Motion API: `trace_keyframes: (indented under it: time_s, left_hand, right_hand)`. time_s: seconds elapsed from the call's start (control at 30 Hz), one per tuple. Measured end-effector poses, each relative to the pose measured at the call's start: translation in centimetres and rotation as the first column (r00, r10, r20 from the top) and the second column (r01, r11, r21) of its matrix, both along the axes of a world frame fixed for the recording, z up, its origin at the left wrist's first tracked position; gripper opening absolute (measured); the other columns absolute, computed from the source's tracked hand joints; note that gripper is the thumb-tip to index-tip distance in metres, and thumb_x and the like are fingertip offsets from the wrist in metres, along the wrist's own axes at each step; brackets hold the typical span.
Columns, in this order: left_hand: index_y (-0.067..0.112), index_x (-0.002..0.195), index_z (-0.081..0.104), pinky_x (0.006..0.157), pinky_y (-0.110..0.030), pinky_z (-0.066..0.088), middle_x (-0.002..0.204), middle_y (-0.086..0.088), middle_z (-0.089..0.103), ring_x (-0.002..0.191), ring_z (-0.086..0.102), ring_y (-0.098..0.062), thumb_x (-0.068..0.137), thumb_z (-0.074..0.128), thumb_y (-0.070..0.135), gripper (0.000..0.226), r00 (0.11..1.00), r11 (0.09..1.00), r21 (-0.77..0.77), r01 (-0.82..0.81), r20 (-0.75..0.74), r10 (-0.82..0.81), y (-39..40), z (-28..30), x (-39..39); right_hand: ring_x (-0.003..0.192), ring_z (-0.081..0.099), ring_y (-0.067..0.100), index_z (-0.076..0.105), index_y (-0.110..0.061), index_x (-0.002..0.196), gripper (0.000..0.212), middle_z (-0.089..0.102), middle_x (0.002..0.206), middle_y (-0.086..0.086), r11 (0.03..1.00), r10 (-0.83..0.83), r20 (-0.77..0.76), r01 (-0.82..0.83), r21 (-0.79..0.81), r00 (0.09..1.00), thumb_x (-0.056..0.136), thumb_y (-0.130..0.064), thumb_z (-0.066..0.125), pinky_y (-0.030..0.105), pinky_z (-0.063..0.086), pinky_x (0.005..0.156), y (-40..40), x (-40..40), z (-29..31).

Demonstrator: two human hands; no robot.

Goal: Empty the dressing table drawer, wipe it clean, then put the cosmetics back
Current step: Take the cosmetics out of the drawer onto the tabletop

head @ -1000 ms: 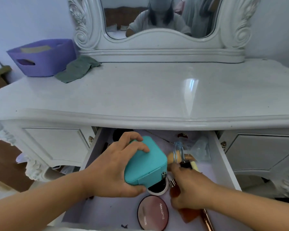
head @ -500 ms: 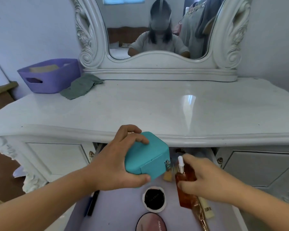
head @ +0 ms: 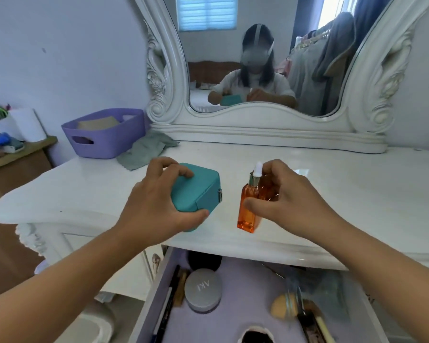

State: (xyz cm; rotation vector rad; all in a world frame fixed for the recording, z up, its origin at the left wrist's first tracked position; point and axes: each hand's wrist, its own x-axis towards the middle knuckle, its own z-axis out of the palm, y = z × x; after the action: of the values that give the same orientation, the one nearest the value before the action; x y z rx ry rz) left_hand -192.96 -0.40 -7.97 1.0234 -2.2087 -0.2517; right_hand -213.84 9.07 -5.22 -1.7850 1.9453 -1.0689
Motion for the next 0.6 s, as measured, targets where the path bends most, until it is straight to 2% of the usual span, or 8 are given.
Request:
trace_keyframes:
  time_s: [0.13, 0.33, 0.47, 0.6]
  left_hand:
    - [0.029, 0.114, 0.044, 0.083, -0.03, 0.047, 0.118, 0.007, 0.034, 0.098, 0.045, -0.012, 0.057, 0.078, 0.052, 0.07, 0.988, 0.989, -0.022, -0.144, 0.043, 0.145, -4.5, -0.3, 0.5]
    - [0.025, 0.114, 0.047, 0.086, -0.037, 0.047, 0.118, 0.002, 0.037, 0.102, 0.048, -0.017, 0.059, 0.076, 0.051, 0.068, 0.942, 0.945, 0.017, -0.328, 0.086, 0.325, -11.4, -1.8, 1.5]
    - [0.025, 0.113, 0.049, 0.087, -0.037, 0.043, 0.12, -0.001, 0.039, 0.104, 0.049, -0.02, 0.058, 0.076, 0.051, 0.067, 0.923, 0.928, -0.013, -0.373, 0.093, 0.373, -13.5, -3.2, 1.8]
    - [0.023, 0.109, 0.052, 0.087, -0.039, 0.04, 0.119, -0.002, 0.042, 0.105, 0.048, -0.021, 0.058, 0.076, 0.051, 0.063, 0.925, 0.924, -0.082, -0.373, 0.043, 0.377, -15.0, -4.0, 1.5]
  right_hand:
    - [0.07, 0.05, 0.002, 0.042, -0.026, 0.103, 0.036, 0.053, 0.083, -0.012, 0.999, 0.007, 0.042, -0.005, -0.052, 0.999, 0.079, -0.032, 0.068, 0.016, 0.039, 0.055, -6.0, 2.1, -0.1]
    - [0.084, 0.051, 0.016, 0.047, -0.016, 0.117, 0.041, 0.052, 0.095, -0.002, 1.0, -0.006, 0.071, 0.008, -0.03, 0.997, 0.082, -0.026, 0.064, 0.026, 0.039, 0.069, -14.2, 4.9, -1.2]
    - [0.086, 0.051, 0.018, 0.049, -0.016, 0.113, 0.037, 0.053, 0.095, -0.001, 1.0, -0.019, 0.077, 0.019, -0.001, 0.997, 0.08, -0.024, 0.064, 0.029, 0.04, 0.071, -17.1, 5.8, -2.7]
    - [0.087, 0.048, 0.015, 0.049, -0.015, 0.115, 0.038, 0.051, 0.097, -0.002, 1.0, -0.007, 0.099, 0.009, -0.019, 0.995, 0.08, -0.022, 0.064, 0.025, 0.034, 0.07, -18.7, 6.1, -3.2]
